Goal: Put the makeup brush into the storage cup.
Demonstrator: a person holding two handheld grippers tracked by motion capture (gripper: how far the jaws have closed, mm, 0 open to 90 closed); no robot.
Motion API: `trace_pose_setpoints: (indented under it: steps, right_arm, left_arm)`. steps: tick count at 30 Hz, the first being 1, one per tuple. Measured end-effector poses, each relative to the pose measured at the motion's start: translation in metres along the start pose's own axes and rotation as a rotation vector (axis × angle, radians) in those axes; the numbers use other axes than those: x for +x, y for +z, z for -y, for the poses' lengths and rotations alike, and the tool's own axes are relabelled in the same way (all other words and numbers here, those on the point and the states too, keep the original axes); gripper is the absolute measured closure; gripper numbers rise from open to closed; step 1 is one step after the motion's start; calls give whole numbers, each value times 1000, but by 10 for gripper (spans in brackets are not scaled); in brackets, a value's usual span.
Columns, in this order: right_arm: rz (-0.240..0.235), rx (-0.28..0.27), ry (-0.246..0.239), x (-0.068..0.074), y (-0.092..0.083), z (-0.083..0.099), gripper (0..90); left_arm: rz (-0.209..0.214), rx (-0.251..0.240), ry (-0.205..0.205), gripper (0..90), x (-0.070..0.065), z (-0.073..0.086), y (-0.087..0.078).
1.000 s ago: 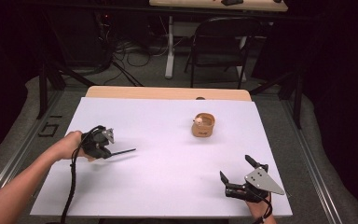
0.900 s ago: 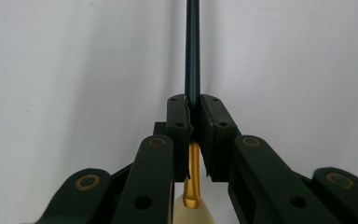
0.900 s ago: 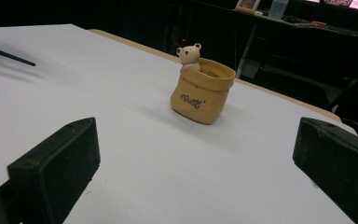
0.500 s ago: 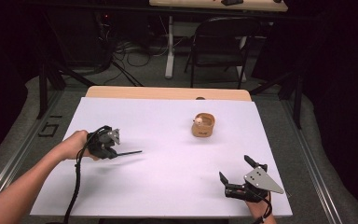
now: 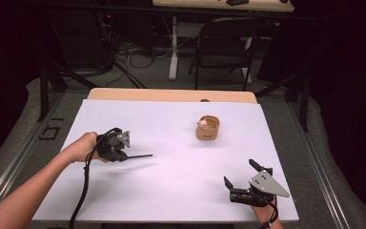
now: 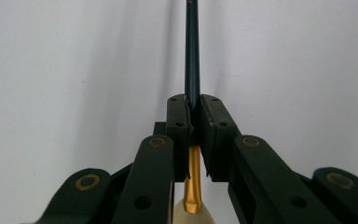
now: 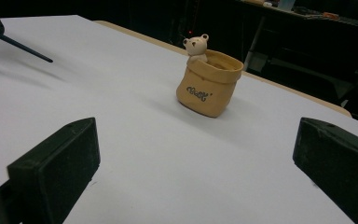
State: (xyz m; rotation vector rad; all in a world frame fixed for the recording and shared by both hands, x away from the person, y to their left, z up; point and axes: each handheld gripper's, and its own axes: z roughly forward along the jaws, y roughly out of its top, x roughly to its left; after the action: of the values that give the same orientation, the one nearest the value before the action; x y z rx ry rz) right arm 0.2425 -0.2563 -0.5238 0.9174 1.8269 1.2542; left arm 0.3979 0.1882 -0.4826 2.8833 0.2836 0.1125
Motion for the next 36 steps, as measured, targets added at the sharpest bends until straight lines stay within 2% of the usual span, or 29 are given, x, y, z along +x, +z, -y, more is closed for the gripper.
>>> trace_pose_setpoints:
  steps: [18, 25, 29, 36]
  right_arm:
    - [-44, 34, -9, 2, 4, -4, 0]
    - [-51, 47, -20, 2, 5, -5, 0]
    - [-47, 37, -16, 3, 7, -5, 0]
    - [-68, 70, -31, 6, 11, -9, 0]
  left_arm:
    - [3, 0, 55, 827, -7, -23, 1]
    - [-9, -5, 59, 829, -9, -26, -1]
    - [-7, -13, 61, 829, -8, -27, -4]
    - [-13, -36, 65, 830, -10, -32, -8]
